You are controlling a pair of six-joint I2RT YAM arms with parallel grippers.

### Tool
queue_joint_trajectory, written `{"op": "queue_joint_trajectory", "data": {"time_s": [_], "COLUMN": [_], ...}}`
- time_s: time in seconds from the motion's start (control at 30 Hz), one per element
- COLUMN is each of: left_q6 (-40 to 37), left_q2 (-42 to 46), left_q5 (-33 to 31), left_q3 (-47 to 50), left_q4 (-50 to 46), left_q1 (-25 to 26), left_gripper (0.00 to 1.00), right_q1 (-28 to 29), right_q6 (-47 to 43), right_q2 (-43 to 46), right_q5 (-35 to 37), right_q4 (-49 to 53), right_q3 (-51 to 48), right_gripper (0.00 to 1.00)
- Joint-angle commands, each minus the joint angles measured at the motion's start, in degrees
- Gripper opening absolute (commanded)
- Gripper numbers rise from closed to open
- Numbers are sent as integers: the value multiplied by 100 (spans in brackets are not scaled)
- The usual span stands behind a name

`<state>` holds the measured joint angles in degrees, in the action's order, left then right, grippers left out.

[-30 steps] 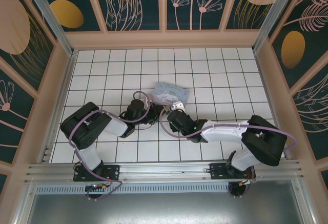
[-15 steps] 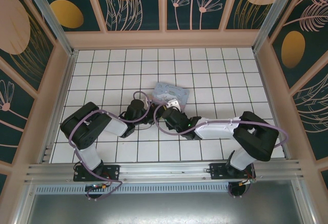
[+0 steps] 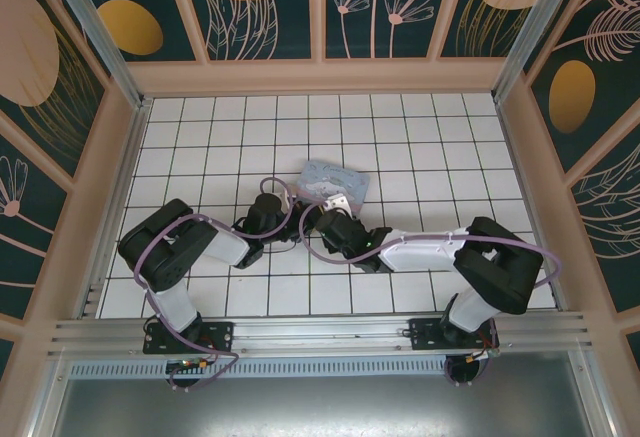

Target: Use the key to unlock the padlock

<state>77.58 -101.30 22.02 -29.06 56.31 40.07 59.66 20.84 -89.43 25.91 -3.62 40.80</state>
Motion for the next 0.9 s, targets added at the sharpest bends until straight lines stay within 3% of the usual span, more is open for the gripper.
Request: {"op": "queue_joint_trajectory", "data": {"time_s": [0.0,0.13,0.3,0.37,0.57,0.67,0.7,0.77,0.87], "left_q6": [-98,-103,-97,-103,-129,-149,-156,-173,-234], "left_q2": [128,151,144,143,139,119,103,72,26], "left_q5": [136,153,180,180,162,153,145,138,127], "left_q3": [-127,-125,-78,-52,14,19,9,14,27], "left_q4": [145,152,184,205,228,221,222,213,211], "left_q1": [24,24,27,25,27,24,27,19,24], "left_gripper": [0,0,0,0,0,0,0,0,0], "right_q1": [-129,-181,-349,-488,-846,-891,-903,-903,-911], "right_q6": [-80,-23,90,167,581,820,893,1062,1346], "right_q2": [-213,-293,-77,116,645,847,907,1056,1343], "right_q5": [300,305,-99,-582,-2234,-2477,-2477,-2478,-2410], "right_q4": [111,66,-131,-339,-1276,-1528,-1566,-1601,-1819], "right_q3": [78,82,52,-29,-525,-743,-801,-978,-1336], "right_gripper": [21,17,4,0,0,0,6,33,42]}}
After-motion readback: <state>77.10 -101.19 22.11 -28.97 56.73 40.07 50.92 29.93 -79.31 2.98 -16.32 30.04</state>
